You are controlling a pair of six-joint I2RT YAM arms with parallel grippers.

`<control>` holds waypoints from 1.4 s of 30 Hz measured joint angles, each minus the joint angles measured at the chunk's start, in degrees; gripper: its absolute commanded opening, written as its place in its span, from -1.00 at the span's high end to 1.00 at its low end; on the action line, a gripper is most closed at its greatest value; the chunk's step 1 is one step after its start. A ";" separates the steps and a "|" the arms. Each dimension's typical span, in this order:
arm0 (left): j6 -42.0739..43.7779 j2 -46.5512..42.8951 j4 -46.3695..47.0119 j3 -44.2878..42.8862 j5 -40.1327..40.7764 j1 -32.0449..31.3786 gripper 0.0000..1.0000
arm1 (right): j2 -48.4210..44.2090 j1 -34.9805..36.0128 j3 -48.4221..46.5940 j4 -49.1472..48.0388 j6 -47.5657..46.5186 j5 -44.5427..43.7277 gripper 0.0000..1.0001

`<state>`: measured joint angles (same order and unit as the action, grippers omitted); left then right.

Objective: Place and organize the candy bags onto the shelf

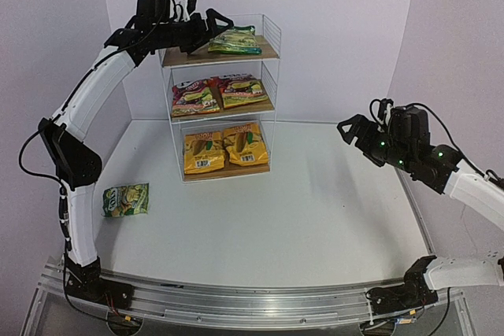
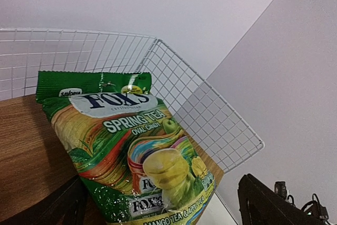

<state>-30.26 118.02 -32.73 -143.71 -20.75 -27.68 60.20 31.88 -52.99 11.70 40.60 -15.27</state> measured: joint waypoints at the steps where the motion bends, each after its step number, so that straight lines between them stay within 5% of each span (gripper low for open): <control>1: 0.33 0.00 -0.71 -0.27 0.80 0.00 -0.99 | 0.00 -0.01 0.00 0.00 0.00 0.00 -0.86; 13: 3.22 -0.64 -4.83 -1.04 9.01 -0.02 -0.99 | 0.02 0.00 0.21 -0.02 0.53 -0.01 -0.86; 42: 0.29 2.05 4.70 -0.22 -1.10 -3.25 -0.99 | -2.79 0.00 3.45 -0.02 3.39 -1.83 -0.84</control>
<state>-29.97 120.07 -28.04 -143.93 -21.85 -30.94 57.41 31.88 -49.54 11.69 43.99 -17.10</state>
